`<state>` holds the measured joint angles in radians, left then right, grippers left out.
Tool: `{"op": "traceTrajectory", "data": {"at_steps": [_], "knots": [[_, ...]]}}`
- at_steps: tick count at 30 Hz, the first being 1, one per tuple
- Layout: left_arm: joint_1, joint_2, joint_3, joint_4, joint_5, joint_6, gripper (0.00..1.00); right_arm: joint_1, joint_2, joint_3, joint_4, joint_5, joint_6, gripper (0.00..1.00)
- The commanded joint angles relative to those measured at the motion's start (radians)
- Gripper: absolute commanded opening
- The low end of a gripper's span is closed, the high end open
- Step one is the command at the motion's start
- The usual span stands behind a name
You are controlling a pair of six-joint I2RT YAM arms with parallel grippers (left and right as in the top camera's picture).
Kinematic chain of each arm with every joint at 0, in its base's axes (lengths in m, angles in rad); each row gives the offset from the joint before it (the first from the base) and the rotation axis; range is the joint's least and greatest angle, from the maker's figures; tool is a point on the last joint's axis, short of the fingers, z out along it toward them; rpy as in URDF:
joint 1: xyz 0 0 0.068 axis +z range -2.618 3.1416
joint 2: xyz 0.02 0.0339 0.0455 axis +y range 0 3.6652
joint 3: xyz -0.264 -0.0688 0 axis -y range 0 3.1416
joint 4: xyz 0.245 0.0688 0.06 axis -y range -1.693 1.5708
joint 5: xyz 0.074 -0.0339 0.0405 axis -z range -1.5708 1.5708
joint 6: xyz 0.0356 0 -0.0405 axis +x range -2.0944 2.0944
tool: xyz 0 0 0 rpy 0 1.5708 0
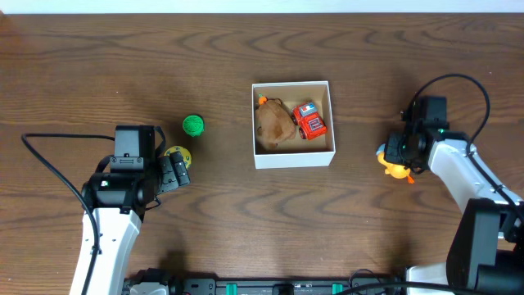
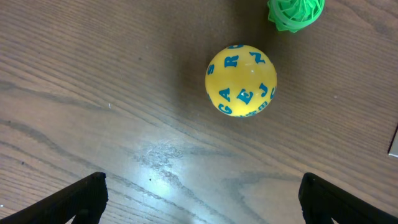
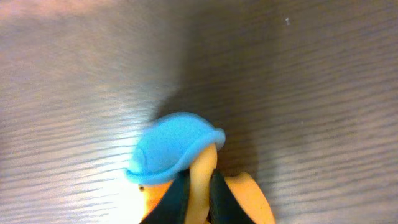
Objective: Pack container
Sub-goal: 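Grasp the orange rubber duck with the right gripper, then place the duck into the box front right and release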
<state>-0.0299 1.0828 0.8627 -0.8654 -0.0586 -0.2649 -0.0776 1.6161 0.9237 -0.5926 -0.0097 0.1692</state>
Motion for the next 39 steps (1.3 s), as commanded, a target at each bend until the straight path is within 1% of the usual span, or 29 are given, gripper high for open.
{"op": "traceTrajectory", "data": {"at_steps": [1, 3, 6, 9, 11, 15, 19, 22, 23, 24, 26, 30, 31, 32, 36, 39], "knots": [[-0.003, 0.002, 0.018, -0.003, 0.000, 0.001, 0.98, 0.055, -0.076, 0.132, -0.077, -0.060, 0.056, 0.04], [-0.003, 0.002, 0.018, -0.003, 0.000, 0.001, 0.98, 0.100, -0.113, 0.208, -0.131, -0.089, 0.063, 0.01], [-0.003, 0.002, 0.018, -0.003, 0.000, 0.001, 0.98, 0.200, -0.161, 0.303, -0.164, -0.125, 0.061, 0.01], [-0.003, 0.002, 0.018, -0.001, 0.000, 0.001, 0.98, 0.314, -0.184, 0.342, -0.141, -0.129, 0.058, 0.01], [-0.003, 0.002, 0.018, 0.000, 0.000, 0.001, 0.98, 0.398, -0.182, 0.341, -0.096, -0.125, 0.050, 0.02], [-0.003, 0.002, 0.018, 0.000, 0.000, 0.001, 0.98, 0.536, -0.122, 0.323, 0.018, -0.065, 0.005, 0.06], [-0.003, 0.002, 0.018, -0.001, 0.000, 0.001, 0.98, 0.597, -0.009, 0.323, 0.068, 0.106, 0.001, 0.08], [-0.003, 0.002, 0.018, -0.001, 0.000, 0.001, 0.98, 0.598, 0.071, 0.323, 0.080, 0.079, -0.002, 0.03], [-0.003, 0.002, 0.018, -0.001, -0.001, 0.001, 0.98, 0.598, 0.090, 0.323, 0.078, 0.054, -0.011, 0.03], [-0.003, 0.002, 0.018, -0.001, 0.000, 0.002, 0.98, 0.598, 0.104, 0.323, 0.073, 0.040, -0.022, 0.06], [-0.003, 0.002, 0.018, -0.001, 0.000, 0.002, 0.98, 0.598, 0.117, 0.323, 0.062, 0.039, -0.030, 0.23], [-0.003, 0.002, 0.018, 0.000, 0.000, 0.002, 0.98, 0.598, 0.109, 0.323, 0.051, 0.035, -0.058, 0.37], [-0.003, 0.002, 0.018, 0.000, -0.001, 0.002, 0.98, 0.598, 0.100, 0.323, 0.049, 0.030, -0.066, 0.42], [-0.003, 0.002, 0.018, 0.000, -0.001, 0.001, 0.98, 0.598, 0.088, 0.323, 0.049, 0.023, -0.077, 0.54], [-0.003, 0.002, 0.018, 0.000, -0.001, 0.002, 0.98, 0.594, 0.021, 0.324, 0.051, 0.021, -0.097, 0.63], [-0.003, 0.002, 0.018, 0.000, -0.001, 0.002, 0.98, 0.573, -0.050, 0.324, 0.048, 0.032, -0.096, 0.61]]}}
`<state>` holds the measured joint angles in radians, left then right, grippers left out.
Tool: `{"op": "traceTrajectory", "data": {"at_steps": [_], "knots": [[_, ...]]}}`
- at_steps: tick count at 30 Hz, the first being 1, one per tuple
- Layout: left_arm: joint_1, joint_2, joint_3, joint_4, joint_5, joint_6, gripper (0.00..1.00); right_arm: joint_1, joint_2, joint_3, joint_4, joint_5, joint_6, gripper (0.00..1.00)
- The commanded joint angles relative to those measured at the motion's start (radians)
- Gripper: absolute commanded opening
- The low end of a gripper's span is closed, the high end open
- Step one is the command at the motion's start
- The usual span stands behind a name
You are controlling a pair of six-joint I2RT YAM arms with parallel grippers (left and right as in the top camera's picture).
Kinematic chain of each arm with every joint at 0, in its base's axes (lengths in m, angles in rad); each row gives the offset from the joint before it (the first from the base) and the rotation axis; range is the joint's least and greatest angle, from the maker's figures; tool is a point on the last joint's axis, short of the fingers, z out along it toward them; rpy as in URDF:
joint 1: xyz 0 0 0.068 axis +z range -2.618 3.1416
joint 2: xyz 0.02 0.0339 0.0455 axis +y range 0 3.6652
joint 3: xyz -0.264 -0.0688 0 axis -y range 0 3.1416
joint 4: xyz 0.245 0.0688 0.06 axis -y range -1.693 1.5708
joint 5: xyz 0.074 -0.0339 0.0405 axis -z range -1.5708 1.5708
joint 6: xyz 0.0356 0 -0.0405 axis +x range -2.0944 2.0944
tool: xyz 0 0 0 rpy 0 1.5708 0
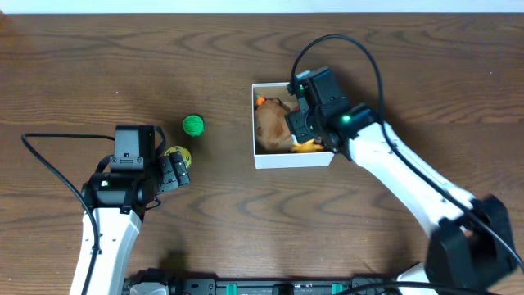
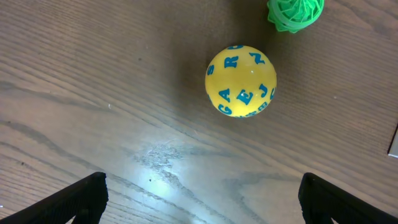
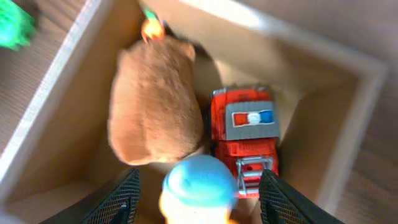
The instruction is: Pack container
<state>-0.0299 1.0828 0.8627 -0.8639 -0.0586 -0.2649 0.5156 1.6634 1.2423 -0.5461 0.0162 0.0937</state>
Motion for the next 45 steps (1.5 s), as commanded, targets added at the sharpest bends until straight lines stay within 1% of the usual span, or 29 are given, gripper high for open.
{"op": "traceTrajectory", "data": {"at_steps": [1, 3, 5, 7, 11, 13, 14, 16, 19, 24, 27, 33, 38, 42, 45], "knots": [[-0.003, 0.002, 0.018, -0.002, -0.001, 0.002, 0.98, -0.033, -0.119, 0.006, -0.001, 0.006, -0.019, 0.61], [-0.003, 0.002, 0.018, -0.002, -0.001, 0.002, 0.98, -0.072, -0.167, 0.006, -0.019, 0.014, 0.020, 0.61], [-0.003, 0.002, 0.018, -0.002, -0.001, 0.002, 0.98, -0.142, -0.210, 0.006, -0.053, 0.014, 0.074, 0.63], [-0.003, 0.002, 0.018, -0.002, -0.001, 0.002, 0.98, -0.230, -0.238, 0.006, -0.094, 0.012, 0.137, 0.69], [-0.003, 0.002, 0.018, 0.016, 0.000, 0.001, 0.98, -0.443, -0.245, 0.005, -0.173, -0.036, 0.219, 0.75], [-0.003, 0.002, 0.018, 0.020, 0.000, -0.023, 0.98, -0.532, -0.234, 0.005, -0.204, -0.068, 0.243, 0.82], [-0.003, 0.002, 0.018, 0.022, 0.000, -0.045, 0.98, -0.584, -0.225, 0.005, -0.222, -0.091, 0.251, 0.90], [-0.003, 0.002, 0.018, 0.029, 0.000, -0.052, 0.98, -0.652, -0.209, 0.005, -0.246, -0.129, 0.251, 0.99], [-0.003, 0.005, 0.018, 0.063, 0.000, -0.051, 0.98, -0.723, -0.187, 0.005, -0.270, -0.153, 0.251, 0.99], [-0.003, 0.085, 0.021, 0.139, 0.056, -0.042, 0.98, -0.751, -0.172, 0.005, -0.273, -0.155, 0.251, 0.99], [-0.003, 0.194, 0.021, 0.172, 0.102, -0.012, 0.98, -0.750, -0.172, 0.005, -0.273, -0.155, 0.250, 0.99], [-0.003, 0.418, 0.048, 0.223, 0.102, 0.040, 0.98, -0.750, -0.172, 0.005, -0.274, -0.155, 0.250, 0.99], [-0.003, 0.500, 0.055, 0.277, 0.101, 0.082, 0.98, -0.750, -0.172, 0.005, -0.274, -0.155, 0.250, 0.99], [-0.003, 0.527, 0.055, 0.332, 0.099, 0.121, 1.00, -0.750, -0.172, 0.005, -0.274, -0.155, 0.250, 0.99], [-0.003, 0.528, 0.055, 0.376, 0.096, 0.138, 0.90, -0.750, -0.172, 0.005, -0.274, -0.155, 0.250, 0.99]]}}
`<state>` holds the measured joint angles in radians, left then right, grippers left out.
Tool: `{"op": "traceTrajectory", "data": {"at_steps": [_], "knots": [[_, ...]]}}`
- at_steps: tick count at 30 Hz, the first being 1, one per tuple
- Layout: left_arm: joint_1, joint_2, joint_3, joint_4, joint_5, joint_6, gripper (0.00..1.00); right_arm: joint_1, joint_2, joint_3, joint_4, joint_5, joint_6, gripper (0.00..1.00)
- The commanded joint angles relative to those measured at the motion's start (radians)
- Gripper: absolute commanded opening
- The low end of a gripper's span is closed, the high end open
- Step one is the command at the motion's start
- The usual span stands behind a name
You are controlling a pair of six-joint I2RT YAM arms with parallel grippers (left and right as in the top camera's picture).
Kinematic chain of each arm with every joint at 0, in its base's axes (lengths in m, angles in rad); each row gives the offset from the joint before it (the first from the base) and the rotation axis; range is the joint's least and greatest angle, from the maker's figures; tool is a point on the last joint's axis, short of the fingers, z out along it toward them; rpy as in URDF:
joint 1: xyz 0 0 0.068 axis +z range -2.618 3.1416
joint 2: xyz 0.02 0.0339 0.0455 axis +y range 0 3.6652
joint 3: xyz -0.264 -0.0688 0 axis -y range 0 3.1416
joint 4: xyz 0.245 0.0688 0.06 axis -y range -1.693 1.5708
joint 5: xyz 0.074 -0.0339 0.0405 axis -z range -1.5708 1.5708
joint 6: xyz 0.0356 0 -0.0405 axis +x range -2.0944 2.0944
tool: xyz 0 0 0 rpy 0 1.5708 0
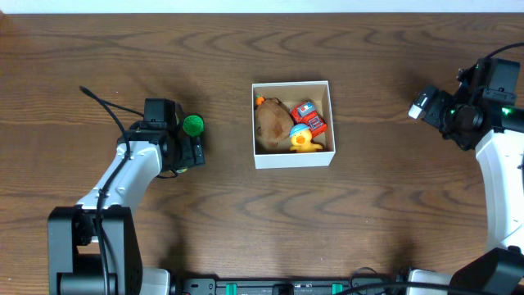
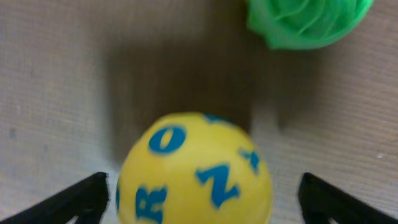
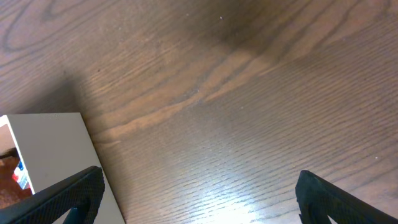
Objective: Pack container
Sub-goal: 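Grasp the yellow letter ball with the left gripper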
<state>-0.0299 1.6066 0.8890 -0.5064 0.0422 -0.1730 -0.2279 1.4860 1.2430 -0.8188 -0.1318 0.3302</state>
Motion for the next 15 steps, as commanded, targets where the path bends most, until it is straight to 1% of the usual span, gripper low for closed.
{"op": "traceTrajectory", "data": {"at_steps": [1, 2, 3, 7, 9, 13, 15], "knots": [[-0.003, 0.004, 0.029, 0.026, -0.005, 0.046, 0.84, -0.006, 0.005, 0.005, -0.001, -0.007, 0.014, 0.99], [-0.003, 0.004, 0.029, 0.029, -0.005, 0.046, 0.79, -0.006, 0.005, 0.005, -0.001, -0.007, 0.014, 0.99], [-0.003, 0.004, 0.029, 0.029, -0.005, 0.046, 0.77, -0.006, 0.005, 0.005, -0.001, -0.007, 0.014, 0.99], [-0.003, 0.006, 0.029, 0.026, -0.005, 0.046, 0.74, -0.006, 0.005, 0.005, -0.001, -0.007, 0.014, 0.99], [-0.003, 0.006, 0.029, 0.025, -0.004, 0.046, 0.68, -0.006, 0.005, 0.005, -0.001, -0.007, 0.014, 0.99], [-0.003, 0.003, 0.030, 0.014, -0.004, 0.045, 0.46, -0.006, 0.005, 0.005, -0.001, -0.007, 0.014, 0.99], [-0.003, -0.006, 0.042, -0.008, 0.002, 0.045, 0.43, -0.006, 0.005, 0.005, -0.001, -0.007, 0.014, 0.99]]}}
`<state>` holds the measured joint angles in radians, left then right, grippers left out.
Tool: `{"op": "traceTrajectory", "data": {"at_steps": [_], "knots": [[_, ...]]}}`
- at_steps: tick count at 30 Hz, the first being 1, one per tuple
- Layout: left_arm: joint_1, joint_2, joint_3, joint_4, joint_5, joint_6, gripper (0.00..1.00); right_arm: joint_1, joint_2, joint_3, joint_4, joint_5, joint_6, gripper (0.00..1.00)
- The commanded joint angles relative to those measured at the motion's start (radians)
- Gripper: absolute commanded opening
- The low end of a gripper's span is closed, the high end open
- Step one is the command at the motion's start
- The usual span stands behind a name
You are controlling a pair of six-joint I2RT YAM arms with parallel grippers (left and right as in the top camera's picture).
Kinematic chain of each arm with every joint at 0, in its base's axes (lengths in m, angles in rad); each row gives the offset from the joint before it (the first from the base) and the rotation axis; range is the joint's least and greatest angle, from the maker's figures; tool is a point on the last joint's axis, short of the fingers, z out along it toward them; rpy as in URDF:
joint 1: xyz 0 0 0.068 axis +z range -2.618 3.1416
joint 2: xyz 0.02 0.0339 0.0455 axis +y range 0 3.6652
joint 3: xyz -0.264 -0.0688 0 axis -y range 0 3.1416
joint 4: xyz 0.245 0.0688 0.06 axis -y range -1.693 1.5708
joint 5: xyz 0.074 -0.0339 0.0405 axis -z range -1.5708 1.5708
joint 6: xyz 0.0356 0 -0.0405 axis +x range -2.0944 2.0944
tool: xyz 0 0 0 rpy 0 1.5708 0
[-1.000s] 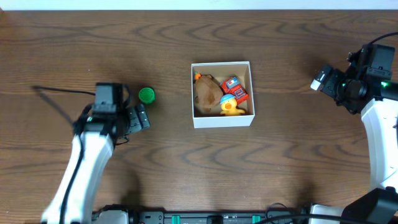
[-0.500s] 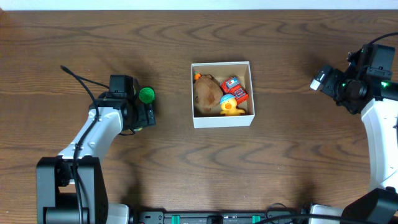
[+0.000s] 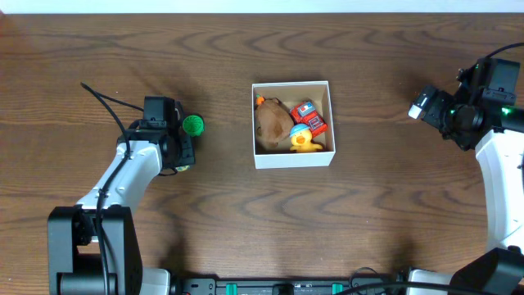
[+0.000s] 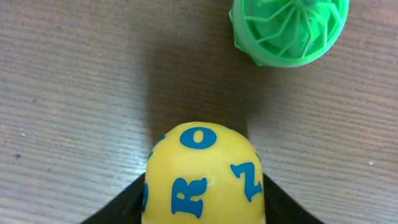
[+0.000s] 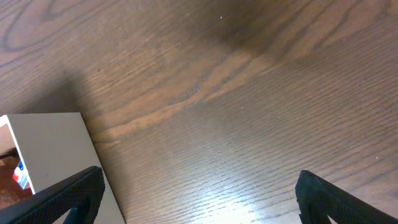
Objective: Pack container
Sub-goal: 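Grasp the yellow letter ball with the left gripper, then carry the yellow ball into the box front left and release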
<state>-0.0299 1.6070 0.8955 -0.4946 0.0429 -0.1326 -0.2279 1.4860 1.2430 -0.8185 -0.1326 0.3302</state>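
Note:
A white box (image 3: 292, 161) at the table's middle holds a brown plush (image 3: 274, 123), a red truck (image 3: 309, 115) and a yellow duck with a blue cap (image 3: 300, 138). Left of the box, my left gripper (image 4: 204, 211) is shut on a yellow ball with blue letters (image 4: 204, 174), which rests on the table. A green ribbed ball (image 4: 289, 28) lies just beyond it, apart from the fingers. My right gripper (image 5: 199, 199) stands open and holds nothing, far right of the box (image 5: 50, 149).
In the overhead view the green ball (image 3: 192, 124) sits close to the left gripper (image 3: 182, 154). Dark wood table all round. The right arm (image 3: 491, 156) runs along the right edge.
My left gripper's fingers, wide open around the yellow ball before, now press against its two sides. The right arm has not moved.
My right gripper was shut on the duck at the table's right, while the left stood open short of the yellow ball. Then the right gripper was open over the box with the duck below it. Later it was back at the right and the left straddled the ball, now gripped.

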Motion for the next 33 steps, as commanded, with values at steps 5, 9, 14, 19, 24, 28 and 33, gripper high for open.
{"op": "traceTrajectory", "data": {"at_steps": [5, 9, 14, 19, 24, 28, 33], "knots": [[-0.019, -0.063, 0.190, -0.176, 0.029, 0.005, 0.42, -0.006, 0.005, 0.005, -0.002, -0.006, 0.014, 0.99], [-0.079, -0.110, 0.395, -0.336, 0.034, 0.005, 0.35, -0.006, 0.005, 0.005, -0.002, -0.006, 0.014, 0.99], [-0.210, -0.140, 0.539, -0.378, 0.033, 0.005, 0.24, -0.006, 0.005, 0.005, -0.002, -0.006, 0.014, 0.99], [-0.366, -0.122, 0.552, -0.310, 0.032, 0.005, 0.24, -0.006, 0.005, 0.005, -0.002, -0.006, 0.014, 0.99], [-0.470, -0.042, 0.545, -0.283, 0.017, 0.005, 0.24, -0.006, 0.005, 0.005, -0.002, -0.006, 0.014, 0.99], [-0.510, 0.038, 0.545, -0.281, 0.018, 0.005, 0.25, -0.006, 0.005, 0.005, -0.002, -0.006, 0.014, 0.99], [-0.544, 0.098, 0.545, -0.285, 0.018, 0.005, 0.33, -0.006, 0.005, 0.005, -0.002, -0.006, 0.014, 0.99]]}}
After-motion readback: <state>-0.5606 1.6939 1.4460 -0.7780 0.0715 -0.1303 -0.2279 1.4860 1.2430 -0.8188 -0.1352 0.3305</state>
